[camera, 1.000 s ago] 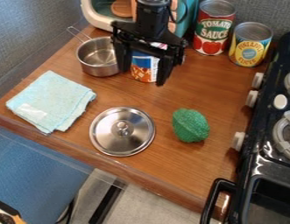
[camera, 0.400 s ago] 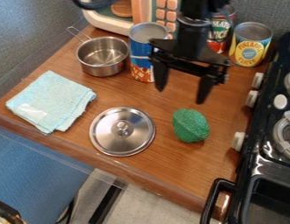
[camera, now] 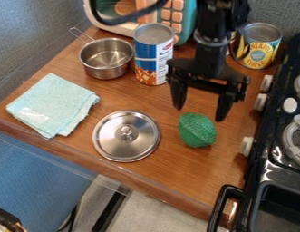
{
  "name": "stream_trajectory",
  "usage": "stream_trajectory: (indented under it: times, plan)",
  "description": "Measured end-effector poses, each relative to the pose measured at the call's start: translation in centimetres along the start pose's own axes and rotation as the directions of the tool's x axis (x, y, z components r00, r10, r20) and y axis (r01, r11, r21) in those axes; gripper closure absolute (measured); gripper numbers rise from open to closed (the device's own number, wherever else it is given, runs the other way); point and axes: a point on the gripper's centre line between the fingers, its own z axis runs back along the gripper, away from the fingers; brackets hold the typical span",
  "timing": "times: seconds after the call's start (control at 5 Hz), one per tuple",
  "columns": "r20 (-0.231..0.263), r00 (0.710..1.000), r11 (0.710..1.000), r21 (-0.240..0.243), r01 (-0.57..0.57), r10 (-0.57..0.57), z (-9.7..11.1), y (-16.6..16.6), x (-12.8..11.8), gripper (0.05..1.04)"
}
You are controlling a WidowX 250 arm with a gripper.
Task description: Moved the green object to the bottom left of the table
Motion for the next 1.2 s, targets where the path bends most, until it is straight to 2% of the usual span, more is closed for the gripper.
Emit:
stream_trajectory:
  times: [0.2, 0.4, 0.8, 1.0, 1.2]
  plan:
    - [-0.030, 1.000, 1.000, 0.008, -0.006, 0.006, -1.36, 0.09, -0.63, 0.084]
    - [-0.042, 0.999, 1.000, 0.010, -0.003, 0.004, -1.80, -0.30, -0.80, 0.083]
    - [-0.042, 0.999, 0.999, 0.048, 0.008, -0.006, -1.99, -0.29, -1.01, 0.150]
    - [-0.057, 0.998, 0.998, 0.054, 0.016, -0.013, -1.84, -0.21, -1.14, 0.150]
    - [-0.095, 0.995, 0.996, 0.072, 0.045, -0.038, -1.44, 0.10, -1.62, 0.160]
